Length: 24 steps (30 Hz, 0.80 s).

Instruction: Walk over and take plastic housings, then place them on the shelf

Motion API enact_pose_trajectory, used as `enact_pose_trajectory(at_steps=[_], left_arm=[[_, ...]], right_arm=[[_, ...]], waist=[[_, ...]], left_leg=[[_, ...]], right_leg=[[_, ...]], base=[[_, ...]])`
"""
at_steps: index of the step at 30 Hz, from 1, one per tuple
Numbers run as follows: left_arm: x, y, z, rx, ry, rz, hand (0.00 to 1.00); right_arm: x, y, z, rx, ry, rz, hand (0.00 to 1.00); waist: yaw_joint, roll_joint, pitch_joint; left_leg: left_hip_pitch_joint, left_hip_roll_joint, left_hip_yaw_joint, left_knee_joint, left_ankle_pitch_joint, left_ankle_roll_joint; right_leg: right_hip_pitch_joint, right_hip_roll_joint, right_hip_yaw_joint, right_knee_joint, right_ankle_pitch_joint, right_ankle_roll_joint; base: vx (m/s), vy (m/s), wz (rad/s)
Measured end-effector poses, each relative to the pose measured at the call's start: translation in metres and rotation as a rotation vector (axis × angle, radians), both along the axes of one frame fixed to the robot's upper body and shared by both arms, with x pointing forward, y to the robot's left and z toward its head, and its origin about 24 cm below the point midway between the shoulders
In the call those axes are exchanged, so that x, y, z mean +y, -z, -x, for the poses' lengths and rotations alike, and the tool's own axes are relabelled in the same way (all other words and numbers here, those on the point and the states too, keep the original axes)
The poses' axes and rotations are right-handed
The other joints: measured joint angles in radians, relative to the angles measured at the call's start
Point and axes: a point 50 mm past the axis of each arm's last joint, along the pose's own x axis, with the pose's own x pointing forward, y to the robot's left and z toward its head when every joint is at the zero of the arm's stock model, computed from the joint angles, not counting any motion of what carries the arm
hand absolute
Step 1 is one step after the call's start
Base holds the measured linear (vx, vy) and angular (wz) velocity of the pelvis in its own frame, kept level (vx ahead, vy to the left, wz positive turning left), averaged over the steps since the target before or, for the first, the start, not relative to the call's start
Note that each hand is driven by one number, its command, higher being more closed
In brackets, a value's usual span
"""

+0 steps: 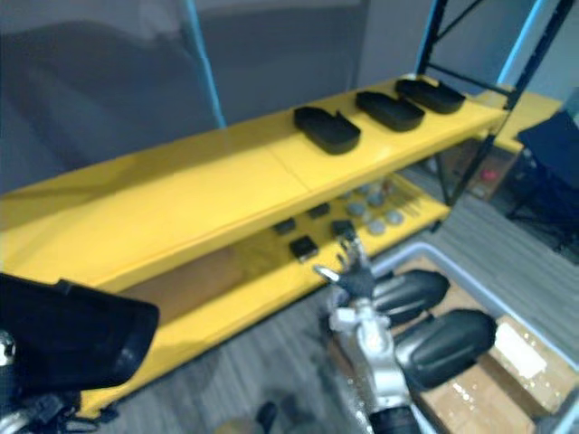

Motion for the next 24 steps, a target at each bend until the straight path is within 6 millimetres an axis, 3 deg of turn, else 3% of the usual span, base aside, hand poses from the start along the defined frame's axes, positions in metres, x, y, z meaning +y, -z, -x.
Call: enact_pose_trajectory(at_steps=[4,7,10,12,13,14,15,16,18,20,24], left_arm=[[-0.003,-0.003,-0.010,-0.020,0.046,-0.010,1.00],[-0.011,-0.008,-0.024,-0.043,0.139,-0.024,1.00],[-0.017,-0.018,-0.033,-0.072,0.220,-0.066,1.00],[-0.022,-0.022,-0.037,-0.093,0.250,-0.075,1.00],[-0.024,-0.025,-0.036,-0.105,0.254,-0.081,1.00],[-0.023,-0.025,-0.035,-0.109,0.245,-0.084,1.00],[-0.023,-0.024,-0.035,-0.103,0.243,-0.079,1.00],[-0.027,-0.023,-0.037,-0.104,0.261,-0.069,1.00],[-0.035,-0.026,-0.036,-0.115,0.293,-0.068,1.00],[-0.038,-0.027,-0.035,-0.115,0.300,-0.071,1.00],[-0.039,-0.029,-0.036,-0.122,0.299,-0.070,1.00]], right_arm=[[-0.003,-0.002,0.006,-0.012,-0.008,0.015,0.00],[-0.012,-0.003,0.021,-0.019,0.023,0.020,0.00],[-0.022,-0.009,0.035,-0.051,0.081,0.003,0.00],[-0.026,-0.009,0.045,-0.062,0.106,-0.006,0.00],[-0.026,-0.008,0.048,-0.061,0.101,-0.010,0.00],[-0.024,-0.011,0.048,-0.075,0.092,-0.017,0.00],[-0.024,-0.012,0.049,-0.085,0.086,-0.017,0.00],[-0.027,-0.011,0.052,-0.084,0.094,-0.014,0.00],[-0.033,-0.010,0.054,-0.083,0.115,-0.003,0.00],[-0.033,-0.011,0.055,-0.088,0.115,-0.001,0.00],[-0.034,-0.016,0.057,-0.115,0.121,-0.002,0.00]], waist=[[-0.031,0.009,0.006],[-0.064,0.024,0.015],[-0.104,0.004,0.015],[-0.108,-0.011,0.011],[-0.102,-0.027,0.006],[-0.102,-0.033,0.012],[-0.104,-0.046,0.012],[-0.104,-0.043,0.010],[-0.104,-0.011,0.028],[-0.103,-0.002,0.035],[-0.105,-0.012,0.052]], left_leg=[[-0.015,0.009,-0.027,-0.015,0.005,0.010],[-0.026,0.017,-0.080,-0.015,0.006,0.014],[-0.052,0.009,-0.099,-0.018,0.005,0.022],[-0.052,-0.002,-0.099,-0.026,0.017,0.040],[-0.054,-0.002,-0.095,-0.022,0.058,0.079],[-0.056,-0.006,-0.092,-0.011,0.088,0.064],[-0.057,-0.024,-0.083,-0.003,0.103,0.028],[-0.059,-0.024,-0.071,0.003,0.110,0.018],[-0.068,-0.011,-0.041,0.028,0.106,0.017],[-0.069,-0.004,-0.021,0.031,0.104,0.018],[-0.081,0.003,0.006,0.059,0.096,0.010]], right_leg=[[-0.005,0.015,0.074,0.037,-0.030,-0.038],[-0.031,0.023,0.232,0.185,-0.042,-0.056],[-0.074,0.030,0.364,0.346,-0.043,-0.058],[-0.072,0.030,0.391,0.388,-0.061,-0.053],[-0.065,0.041,0.408,0.383,-0.134,-0.048],[-0.056,0.062,0.408,0.344,-0.185,-0.044],[-0.034,0.056,0.399,0.326,-0.202,-0.054],[-0.031,0.059,0.421,0.313,-0.208,-0.045],[-0.030,0.067,0.430,0.304,-0.223,-0.021],[-0.024,0.067,0.439,0.279,-0.244,-0.007],[-0.004,0.067,0.439,0.234,-0.294,-0.010]], base=[[0.01,0.060,0.41],[0.05,0.247,1.08],[0.06,0.203,1.29],[0.09,0.097,0.94],[0.05,-0.024,0.37],[0.02,-0.058,0.29],[-0.02,-0.071,0.14],[-0.02,-0.046,0.06],[-0.06,-0.033,-0.17],[-0.08,-0.026,-0.31],[-0.11,-0.034,-0.23]])
